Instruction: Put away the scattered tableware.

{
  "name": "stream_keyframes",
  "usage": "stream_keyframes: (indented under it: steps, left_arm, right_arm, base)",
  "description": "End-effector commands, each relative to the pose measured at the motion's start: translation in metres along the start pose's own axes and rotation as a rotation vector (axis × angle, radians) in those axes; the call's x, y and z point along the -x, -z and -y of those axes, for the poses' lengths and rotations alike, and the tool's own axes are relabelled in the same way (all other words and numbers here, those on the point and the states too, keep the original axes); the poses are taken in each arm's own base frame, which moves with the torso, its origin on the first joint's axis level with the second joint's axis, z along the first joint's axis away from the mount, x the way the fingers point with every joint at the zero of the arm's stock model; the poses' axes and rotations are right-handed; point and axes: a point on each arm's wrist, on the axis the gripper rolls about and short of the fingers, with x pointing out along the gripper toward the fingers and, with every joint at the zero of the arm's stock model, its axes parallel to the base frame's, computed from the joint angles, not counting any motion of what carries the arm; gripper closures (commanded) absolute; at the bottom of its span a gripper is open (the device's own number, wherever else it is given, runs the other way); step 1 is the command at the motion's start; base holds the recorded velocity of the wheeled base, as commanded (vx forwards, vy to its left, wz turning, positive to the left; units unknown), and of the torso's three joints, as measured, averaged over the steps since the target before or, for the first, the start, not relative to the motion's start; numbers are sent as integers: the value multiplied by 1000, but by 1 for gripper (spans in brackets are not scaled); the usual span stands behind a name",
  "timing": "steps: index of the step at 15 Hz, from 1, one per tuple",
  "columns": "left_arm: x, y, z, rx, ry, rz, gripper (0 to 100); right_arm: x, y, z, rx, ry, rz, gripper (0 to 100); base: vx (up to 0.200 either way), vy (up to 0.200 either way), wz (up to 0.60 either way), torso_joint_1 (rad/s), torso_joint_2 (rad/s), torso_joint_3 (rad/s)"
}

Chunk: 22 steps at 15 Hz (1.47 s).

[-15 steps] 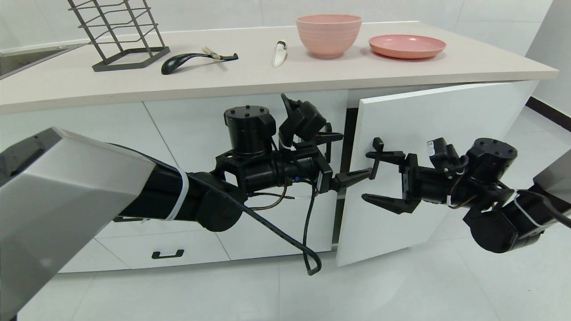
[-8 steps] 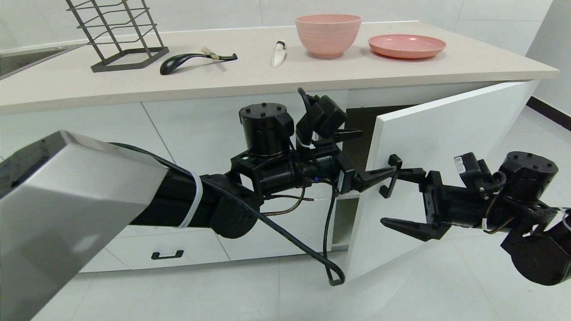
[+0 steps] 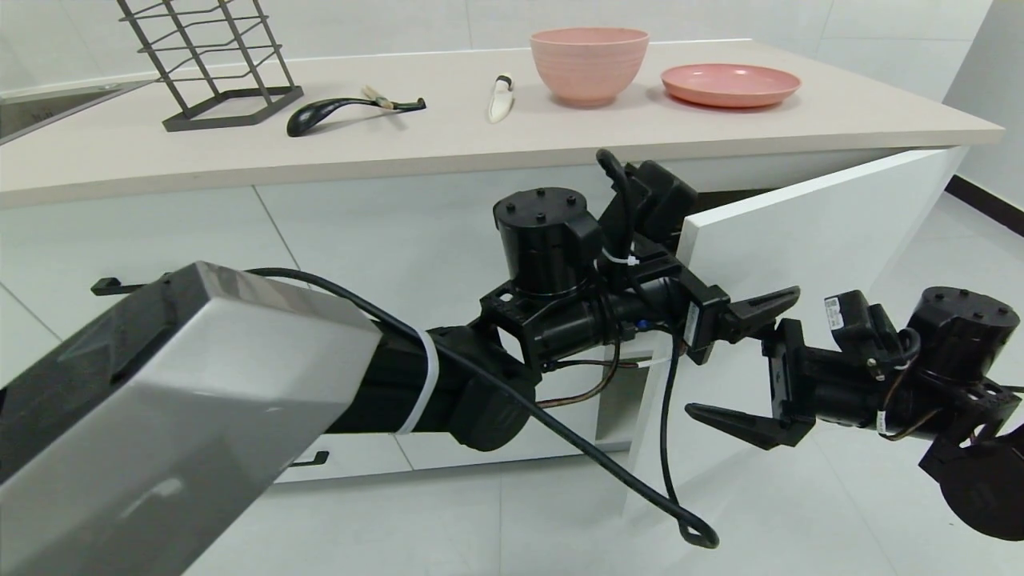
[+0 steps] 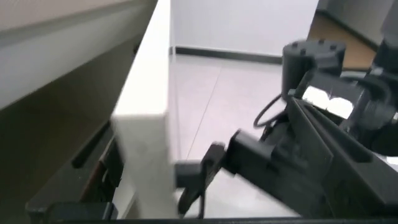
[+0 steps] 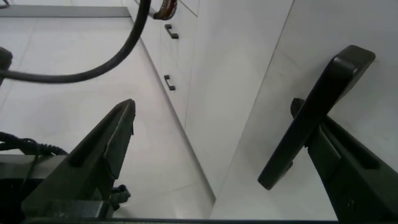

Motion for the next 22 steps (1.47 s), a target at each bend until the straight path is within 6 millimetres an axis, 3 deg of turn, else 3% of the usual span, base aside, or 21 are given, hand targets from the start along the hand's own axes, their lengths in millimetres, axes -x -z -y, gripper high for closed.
stream_keyframes:
  steps: [1, 7, 12, 14, 17, 18, 20, 22]
  left_arm:
    - [-9, 9, 3, 7, 9, 10, 0]
    - [-9, 10, 3, 7, 14, 11, 0]
    - [-10, 18, 2, 14, 19, -1, 0]
    - [-11, 19, 2, 13, 6, 1, 0]
    - [-11, 17, 1, 11, -38, 2, 0]
    - [-10, 16, 0, 8, -41, 5, 0]
    - [-10, 14, -1, 5, -43, 9, 0]
    - [-10, 16, 0, 3, -41, 2, 0]
  right_arm:
    - [7, 3, 4, -18, 60, -28, 0]
    - [31, 10, 19, -20, 153, -62, 0]
    - [36, 7, 19, -16, 166, -64, 0]
    - [45, -5, 4, -16, 170, -65, 0]
    - [75, -26, -30, -23, 259, -95, 0]
    - [93, -35, -55, -31, 323, -121, 0]
    - [113, -54, -98, -2, 374, -117, 0]
    - [124, -78, -120, 100, 418, -73, 0]
  base:
    - [0, 0, 0, 0, 0, 0]
    - [0, 0, 0, 0, 0, 0]
    - [0, 0, 0, 0, 0, 0]
    - [0, 0, 0, 0, 0, 0]
    - [0, 0, 0, 0, 0, 0]
    - [0, 0, 0, 0, 0, 0]
    - [0, 0, 0, 0, 0, 0]
    - [0, 0, 0, 0, 0, 0]
